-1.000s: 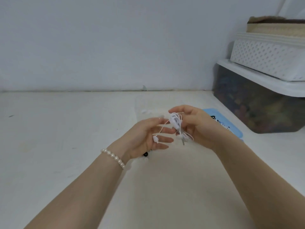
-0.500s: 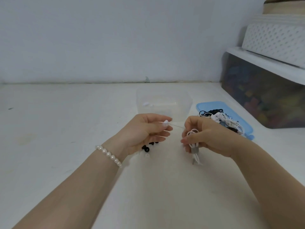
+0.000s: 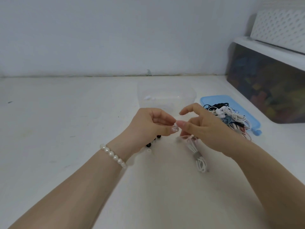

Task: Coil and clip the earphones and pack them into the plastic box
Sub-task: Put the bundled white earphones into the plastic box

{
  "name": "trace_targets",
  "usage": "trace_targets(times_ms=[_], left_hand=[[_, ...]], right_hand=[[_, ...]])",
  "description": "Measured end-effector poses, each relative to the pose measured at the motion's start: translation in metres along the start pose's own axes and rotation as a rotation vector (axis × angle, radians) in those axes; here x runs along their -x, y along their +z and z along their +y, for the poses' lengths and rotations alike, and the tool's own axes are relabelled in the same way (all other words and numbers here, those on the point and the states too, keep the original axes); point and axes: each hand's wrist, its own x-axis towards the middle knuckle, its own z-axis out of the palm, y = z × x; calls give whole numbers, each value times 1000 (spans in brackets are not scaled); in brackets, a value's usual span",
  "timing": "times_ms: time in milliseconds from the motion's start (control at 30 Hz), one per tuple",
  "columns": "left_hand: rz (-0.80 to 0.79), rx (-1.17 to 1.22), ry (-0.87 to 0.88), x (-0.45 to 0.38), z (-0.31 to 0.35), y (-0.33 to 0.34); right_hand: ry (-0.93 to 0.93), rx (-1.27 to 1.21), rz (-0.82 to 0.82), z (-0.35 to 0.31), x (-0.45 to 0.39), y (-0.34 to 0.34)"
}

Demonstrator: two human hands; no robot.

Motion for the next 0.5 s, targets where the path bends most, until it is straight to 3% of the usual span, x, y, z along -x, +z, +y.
trace_targets(times_ms=[233, 367, 500], left_hand=[[-6, -40, -2, -1, 10, -20], [187, -328, 23, -3, 14, -61], [96, -572, -91, -3, 5, -70]], right_hand=[[-77, -137, 132, 7, -6, 3], [-5, -327, 156, 9, -9, -2], [55, -520, 132, 9, -9, 0]])
